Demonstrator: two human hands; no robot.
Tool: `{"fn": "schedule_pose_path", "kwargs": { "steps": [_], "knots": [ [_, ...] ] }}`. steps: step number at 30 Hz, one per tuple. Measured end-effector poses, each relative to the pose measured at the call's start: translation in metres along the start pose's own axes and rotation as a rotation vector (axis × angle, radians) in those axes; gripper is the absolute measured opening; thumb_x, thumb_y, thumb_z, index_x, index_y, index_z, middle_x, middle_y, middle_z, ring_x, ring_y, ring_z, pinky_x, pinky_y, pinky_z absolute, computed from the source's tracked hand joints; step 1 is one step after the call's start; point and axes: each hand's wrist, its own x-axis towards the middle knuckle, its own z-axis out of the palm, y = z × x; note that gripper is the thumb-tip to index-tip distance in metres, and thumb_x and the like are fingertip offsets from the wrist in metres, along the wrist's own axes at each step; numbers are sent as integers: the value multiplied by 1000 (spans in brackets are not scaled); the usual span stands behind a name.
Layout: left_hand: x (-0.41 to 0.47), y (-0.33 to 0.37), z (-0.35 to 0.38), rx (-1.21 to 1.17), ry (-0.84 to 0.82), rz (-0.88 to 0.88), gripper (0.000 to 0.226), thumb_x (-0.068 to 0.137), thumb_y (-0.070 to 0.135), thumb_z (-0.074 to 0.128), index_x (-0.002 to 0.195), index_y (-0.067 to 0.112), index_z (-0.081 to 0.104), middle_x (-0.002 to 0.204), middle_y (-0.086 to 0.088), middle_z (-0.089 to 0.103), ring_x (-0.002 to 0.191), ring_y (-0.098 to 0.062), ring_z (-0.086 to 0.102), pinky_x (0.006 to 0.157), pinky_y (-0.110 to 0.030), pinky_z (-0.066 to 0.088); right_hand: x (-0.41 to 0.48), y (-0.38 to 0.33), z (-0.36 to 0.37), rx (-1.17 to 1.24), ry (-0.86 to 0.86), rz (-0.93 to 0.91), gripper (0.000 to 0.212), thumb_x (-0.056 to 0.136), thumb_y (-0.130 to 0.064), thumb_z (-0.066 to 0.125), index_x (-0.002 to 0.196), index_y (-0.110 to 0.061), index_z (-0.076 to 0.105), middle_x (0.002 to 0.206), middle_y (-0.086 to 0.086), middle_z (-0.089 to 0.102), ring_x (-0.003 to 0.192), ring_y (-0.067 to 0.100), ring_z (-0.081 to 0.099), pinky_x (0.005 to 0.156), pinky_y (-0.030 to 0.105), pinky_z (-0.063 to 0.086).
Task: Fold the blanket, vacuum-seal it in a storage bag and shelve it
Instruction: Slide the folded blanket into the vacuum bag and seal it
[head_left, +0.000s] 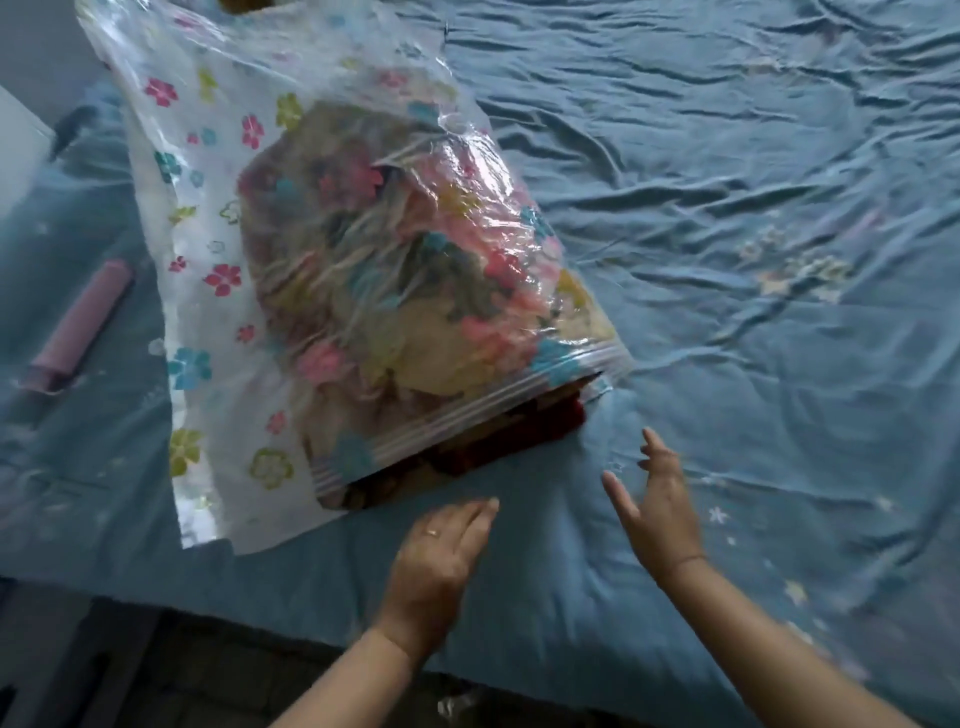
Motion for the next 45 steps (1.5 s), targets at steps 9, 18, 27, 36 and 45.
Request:
{"fn": "schedule_pose_path", "kwargs": {
  "steps": [9, 18, 27, 36, 45],
  "knots": [
    [138, -6, -44, 429, 96, -116, 63, 86, 15, 56, 146, 15, 38, 152, -6, 40, 141, -29, 35, 113, -58, 22, 49, -57, 43, 703, -141, 704, 72, 92, -42, 59, 145, -4, 29, 108, 8, 49, 94, 16, 50, 84, 25, 40],
    [117, -40, -50, 218, -188, -178, 58, 90, 4, 40, 147, 14, 37, 153, -2, 37, 143, -26, 32, 112, -54, 25, 20, -66, 143, 1573, -403, 1022, 46, 101, -39, 40, 138, -14, 48, 129, 3, 60, 130, 22, 47, 110, 34, 36],
    [139, -43, -57, 43, -255, -240, 55, 98, 7, 40, 150, 21, 30, 158, 5, 28, 147, -15, 20, 118, -41, 22, 41, -94, 176, 1585, -281, 1041, 16, 97, -4, 49, 93, -14, 60, 60, -4, 71, 73, 16, 62, 54, 23, 54],
    [174, 27, -159, 43, -60, -105, 47, 97, 11, 46, 141, 25, 48, 144, 1, 51, 135, -18, 44, 111, -35, 34, 28, -125, 33, 1447, -30, 722, 29, 83, 3, 66, 112, 0, 63, 93, 8, 71, 77, 20, 68, 75, 32, 59],
    [232, 126, -321, -114, 68, -198, 29, 101, 28, 43, 87, 12, 63, 101, -17, 70, 98, -31, 63, 83, -36, 47, 35, -217, -203, 1259, 202, 118, 14, 83, 2, 68, 95, -6, 69, 87, 7, 73, 80, 18, 70, 77, 30, 58]
  ]
}}
